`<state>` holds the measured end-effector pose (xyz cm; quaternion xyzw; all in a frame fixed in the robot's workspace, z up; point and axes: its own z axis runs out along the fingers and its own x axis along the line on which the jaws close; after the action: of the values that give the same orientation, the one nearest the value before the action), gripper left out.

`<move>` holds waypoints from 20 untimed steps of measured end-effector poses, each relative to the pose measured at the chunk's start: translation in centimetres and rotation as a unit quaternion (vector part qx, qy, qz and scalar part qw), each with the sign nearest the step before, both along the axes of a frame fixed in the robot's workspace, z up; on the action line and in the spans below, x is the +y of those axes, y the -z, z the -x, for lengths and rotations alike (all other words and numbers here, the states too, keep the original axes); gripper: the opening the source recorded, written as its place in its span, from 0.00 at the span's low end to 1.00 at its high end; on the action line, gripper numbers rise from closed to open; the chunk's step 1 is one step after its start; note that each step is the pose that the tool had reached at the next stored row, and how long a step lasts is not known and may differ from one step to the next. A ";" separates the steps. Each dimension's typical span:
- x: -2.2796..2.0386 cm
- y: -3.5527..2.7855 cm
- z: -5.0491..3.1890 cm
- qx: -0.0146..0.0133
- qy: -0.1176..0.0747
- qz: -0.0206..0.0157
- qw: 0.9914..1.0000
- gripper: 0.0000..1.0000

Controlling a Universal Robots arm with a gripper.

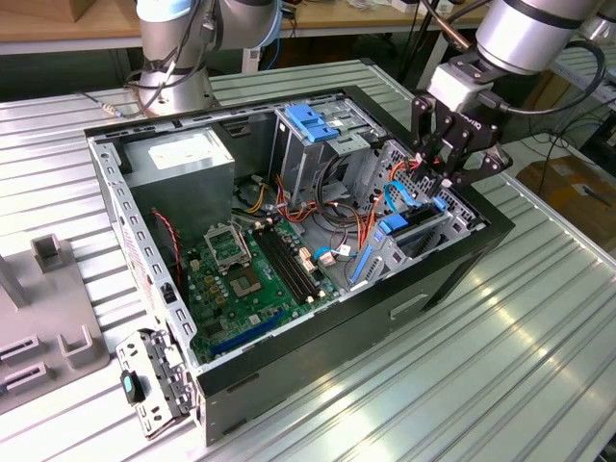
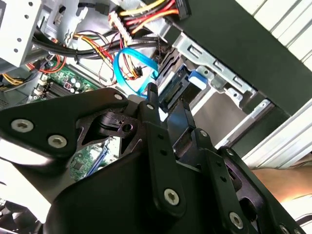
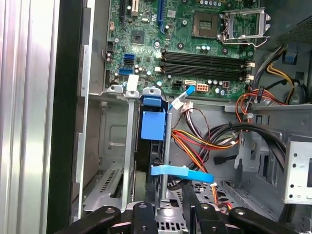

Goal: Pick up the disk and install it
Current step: 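Insert the second disk wire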

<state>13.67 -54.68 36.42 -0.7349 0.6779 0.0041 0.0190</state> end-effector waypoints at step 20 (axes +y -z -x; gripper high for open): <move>0.59 -0.08 -2.73 0.000 -0.088 0.000 0.996 0.36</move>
<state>16.40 -54.09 36.50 -0.7919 0.6103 0.0061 0.0185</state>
